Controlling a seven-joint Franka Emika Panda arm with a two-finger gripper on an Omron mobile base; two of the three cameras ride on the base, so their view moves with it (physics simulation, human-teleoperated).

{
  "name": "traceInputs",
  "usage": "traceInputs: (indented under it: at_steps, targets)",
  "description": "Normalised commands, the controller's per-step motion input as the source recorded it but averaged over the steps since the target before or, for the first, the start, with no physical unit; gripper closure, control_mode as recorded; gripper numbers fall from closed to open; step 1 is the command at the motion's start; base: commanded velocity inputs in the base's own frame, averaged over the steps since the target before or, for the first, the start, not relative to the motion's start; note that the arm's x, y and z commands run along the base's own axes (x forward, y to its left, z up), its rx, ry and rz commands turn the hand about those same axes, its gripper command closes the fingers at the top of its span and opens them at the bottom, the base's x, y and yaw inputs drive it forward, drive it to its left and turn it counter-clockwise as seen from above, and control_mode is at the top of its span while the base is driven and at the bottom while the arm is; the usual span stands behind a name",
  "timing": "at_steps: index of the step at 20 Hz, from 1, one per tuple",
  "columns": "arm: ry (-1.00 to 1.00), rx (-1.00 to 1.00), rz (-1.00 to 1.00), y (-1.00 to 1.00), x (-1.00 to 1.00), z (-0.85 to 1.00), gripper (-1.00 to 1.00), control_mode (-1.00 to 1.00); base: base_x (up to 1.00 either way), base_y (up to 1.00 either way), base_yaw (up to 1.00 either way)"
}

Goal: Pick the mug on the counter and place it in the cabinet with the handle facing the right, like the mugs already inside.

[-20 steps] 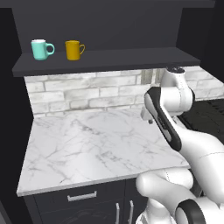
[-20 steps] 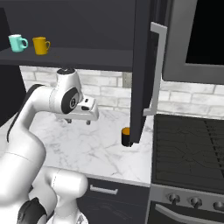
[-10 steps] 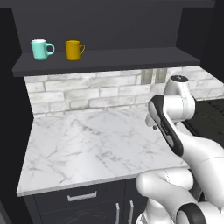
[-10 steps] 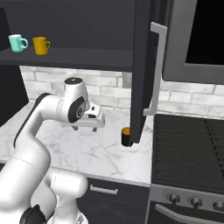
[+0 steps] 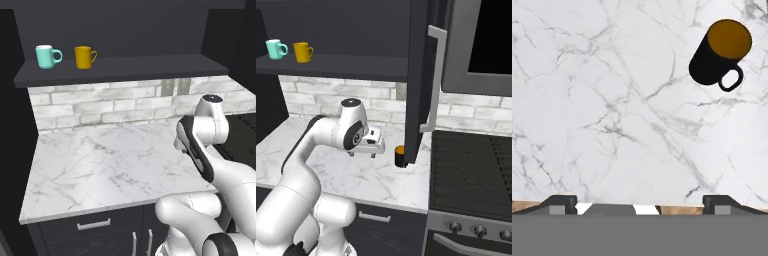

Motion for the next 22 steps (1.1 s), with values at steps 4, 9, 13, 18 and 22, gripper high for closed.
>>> traceInputs:
  at_steps: [4,9,13,18,22]
  targets:
    - [0.00,0.00,0.00,-0.35,0.03,-0.31,-1.00,-1.00,0.00,0.00,0.00]
    - [0.00,0.00,0.00,-0.29,0.03,-0.35,-1.00,-1.00,0.00,0.00,0.00]
    - [0.00,0.00,0.00,-0.30,0.05,-0.34,-1.00,-1.00,0.00,0.00,0.00]
    - [0.00,0.00,0.00,-0.28,0.12,-0.40,-1.00,-1.00,0.00,0.00,0.00]
    - [0.00,0.00,0.01,-0.26,0.13,-0.34,-1.00,-1.00,0.00,0.00,0.00]
